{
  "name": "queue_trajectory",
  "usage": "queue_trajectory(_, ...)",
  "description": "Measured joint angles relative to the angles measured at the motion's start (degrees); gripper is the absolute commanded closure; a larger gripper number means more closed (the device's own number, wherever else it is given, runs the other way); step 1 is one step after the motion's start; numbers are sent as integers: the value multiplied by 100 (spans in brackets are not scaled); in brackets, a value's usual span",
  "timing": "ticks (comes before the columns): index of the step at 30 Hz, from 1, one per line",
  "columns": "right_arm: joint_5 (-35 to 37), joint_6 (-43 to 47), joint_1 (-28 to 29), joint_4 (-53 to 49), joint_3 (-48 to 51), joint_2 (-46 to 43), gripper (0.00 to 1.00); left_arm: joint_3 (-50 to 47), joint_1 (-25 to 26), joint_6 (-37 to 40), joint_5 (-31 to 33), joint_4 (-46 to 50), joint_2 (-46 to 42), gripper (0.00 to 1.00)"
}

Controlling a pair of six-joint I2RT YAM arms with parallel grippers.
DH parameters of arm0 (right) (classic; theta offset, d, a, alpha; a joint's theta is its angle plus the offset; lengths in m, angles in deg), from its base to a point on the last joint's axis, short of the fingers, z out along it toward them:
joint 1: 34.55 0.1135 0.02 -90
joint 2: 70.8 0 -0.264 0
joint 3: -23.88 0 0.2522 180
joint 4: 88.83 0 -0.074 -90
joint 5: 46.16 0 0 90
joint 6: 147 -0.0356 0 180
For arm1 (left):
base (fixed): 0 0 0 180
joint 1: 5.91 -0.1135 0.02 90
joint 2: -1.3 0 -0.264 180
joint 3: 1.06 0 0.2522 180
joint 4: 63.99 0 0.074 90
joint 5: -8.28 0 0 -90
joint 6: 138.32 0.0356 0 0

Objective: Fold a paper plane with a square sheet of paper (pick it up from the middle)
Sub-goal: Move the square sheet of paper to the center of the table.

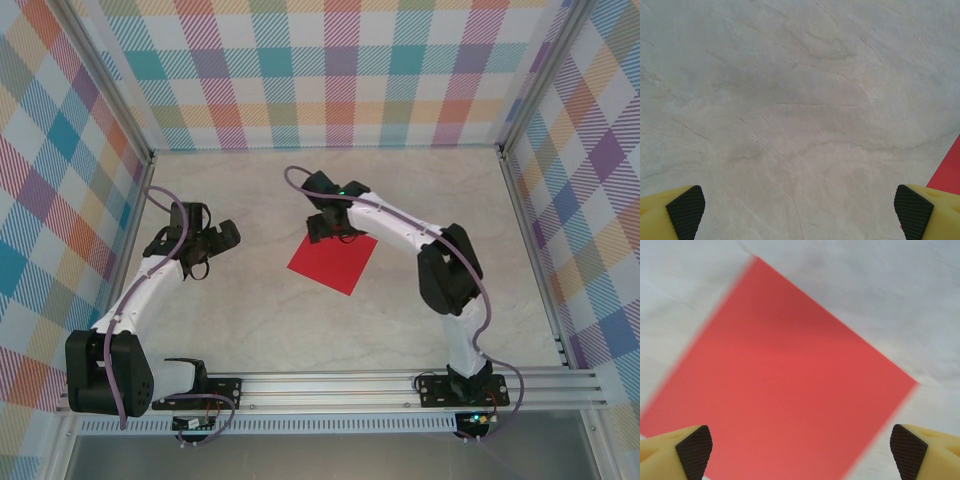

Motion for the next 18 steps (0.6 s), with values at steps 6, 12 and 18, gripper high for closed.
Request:
queue_trajectory(6,-20,-236,352,-179,-905,1222,7,42,0,-11,122,127,4,0)
queue_trajectory(12,-37,-264,354,-466,-1158,1622,7,103,0,-24,142,221,61,0)
queue_trajectory(18,-63,55,391,-461,-1040,1611,7,105,0,-26,144,245,144,0)
